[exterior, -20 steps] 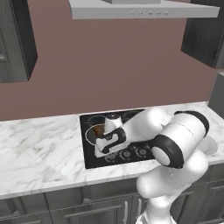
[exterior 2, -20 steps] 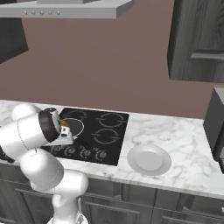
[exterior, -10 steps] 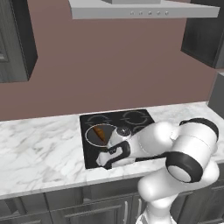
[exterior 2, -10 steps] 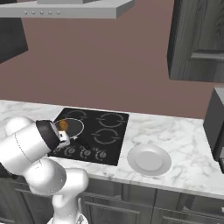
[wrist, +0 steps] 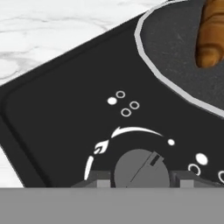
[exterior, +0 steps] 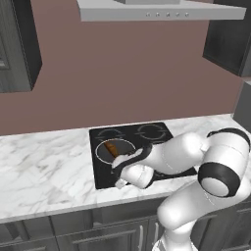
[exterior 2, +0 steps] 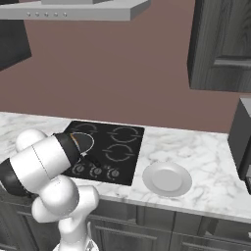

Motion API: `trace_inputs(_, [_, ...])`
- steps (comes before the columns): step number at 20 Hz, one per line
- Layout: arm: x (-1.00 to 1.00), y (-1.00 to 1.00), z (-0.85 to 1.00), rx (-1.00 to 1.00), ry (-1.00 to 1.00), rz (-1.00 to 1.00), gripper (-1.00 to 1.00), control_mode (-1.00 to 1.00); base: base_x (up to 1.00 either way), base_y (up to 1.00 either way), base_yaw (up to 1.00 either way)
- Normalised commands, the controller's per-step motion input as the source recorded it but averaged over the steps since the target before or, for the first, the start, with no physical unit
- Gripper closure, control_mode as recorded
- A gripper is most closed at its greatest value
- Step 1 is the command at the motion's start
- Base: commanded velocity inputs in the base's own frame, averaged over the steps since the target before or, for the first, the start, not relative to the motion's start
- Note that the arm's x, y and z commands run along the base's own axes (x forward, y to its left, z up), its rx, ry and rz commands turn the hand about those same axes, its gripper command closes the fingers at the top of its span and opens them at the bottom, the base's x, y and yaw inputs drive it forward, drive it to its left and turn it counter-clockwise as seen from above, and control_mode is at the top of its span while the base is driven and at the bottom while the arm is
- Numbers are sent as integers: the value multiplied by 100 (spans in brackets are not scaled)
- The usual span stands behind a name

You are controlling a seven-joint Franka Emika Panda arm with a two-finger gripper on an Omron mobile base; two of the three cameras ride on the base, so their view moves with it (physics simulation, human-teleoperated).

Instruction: Pick the croissant and place it on the pan. Then turn on the stove to warm the croissant.

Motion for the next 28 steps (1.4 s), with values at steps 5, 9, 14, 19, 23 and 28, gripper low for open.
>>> trace_inputs(5, [-42, 0, -24, 2, 7, 28, 100, -100, 0, 0, 0])
trace_inputs(9, [-44, 0, -12, 1, 4, 29, 100, -100, 0, 0, 0])
trace_inputs(14, [-38, 3, 0, 0, 0, 37, 100, -100, 0, 0, 0])
trace_inputs(19, [-34, 16, 0, 0, 3, 50, 100, -100, 0, 0, 0])
trace_inputs(23, [-42, 21, 0, 0, 2, 56, 100, -100, 0, 0, 0])
trace_inputs(28, [-42, 18, 0, 0, 1, 64, 100, -100, 0, 0, 0])
